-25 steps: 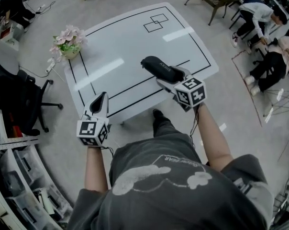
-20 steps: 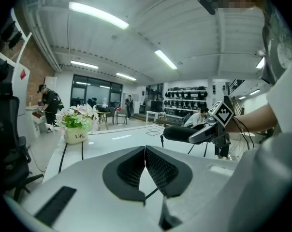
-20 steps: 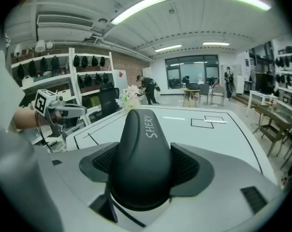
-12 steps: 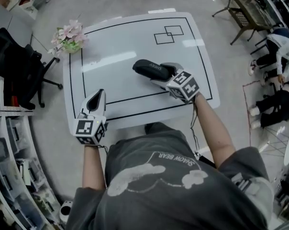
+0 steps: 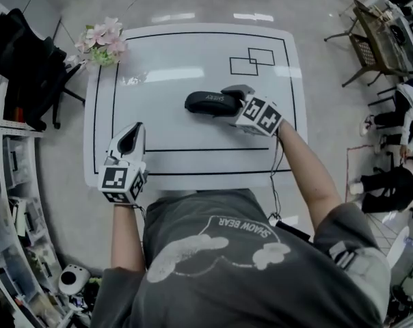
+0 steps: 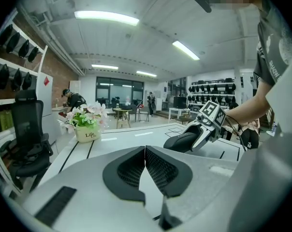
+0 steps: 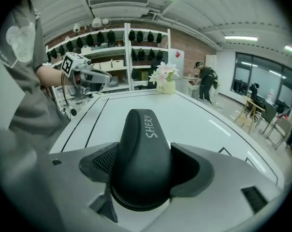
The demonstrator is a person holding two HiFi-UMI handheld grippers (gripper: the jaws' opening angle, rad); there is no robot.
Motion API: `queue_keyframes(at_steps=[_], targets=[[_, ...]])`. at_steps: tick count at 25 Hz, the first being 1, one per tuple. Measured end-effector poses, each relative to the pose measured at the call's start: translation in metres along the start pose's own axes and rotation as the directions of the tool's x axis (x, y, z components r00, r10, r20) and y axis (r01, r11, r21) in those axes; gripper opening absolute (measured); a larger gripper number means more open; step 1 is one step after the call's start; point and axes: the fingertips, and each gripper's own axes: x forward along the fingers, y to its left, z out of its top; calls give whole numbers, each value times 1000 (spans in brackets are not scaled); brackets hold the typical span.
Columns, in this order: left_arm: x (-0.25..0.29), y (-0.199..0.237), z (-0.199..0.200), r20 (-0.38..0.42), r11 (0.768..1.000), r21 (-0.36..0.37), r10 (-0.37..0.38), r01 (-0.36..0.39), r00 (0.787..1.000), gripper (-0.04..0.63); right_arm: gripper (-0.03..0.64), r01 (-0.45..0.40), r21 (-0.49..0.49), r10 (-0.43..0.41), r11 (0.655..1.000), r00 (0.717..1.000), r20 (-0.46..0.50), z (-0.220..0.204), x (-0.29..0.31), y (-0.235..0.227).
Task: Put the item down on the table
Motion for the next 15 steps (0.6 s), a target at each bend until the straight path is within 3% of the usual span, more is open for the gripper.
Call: queue_keyframes(at_steps=[6,15], targets=[[7,-6,-4,-13,1000,-13,22,-22,1000,3,328,-55,-115,54,992,998,-9,-2,2,-9],[11,-15,-13,-37,1000,-10,28,-28,999,3,339,-46,-147,47,988,999,4,-15,6,-12]])
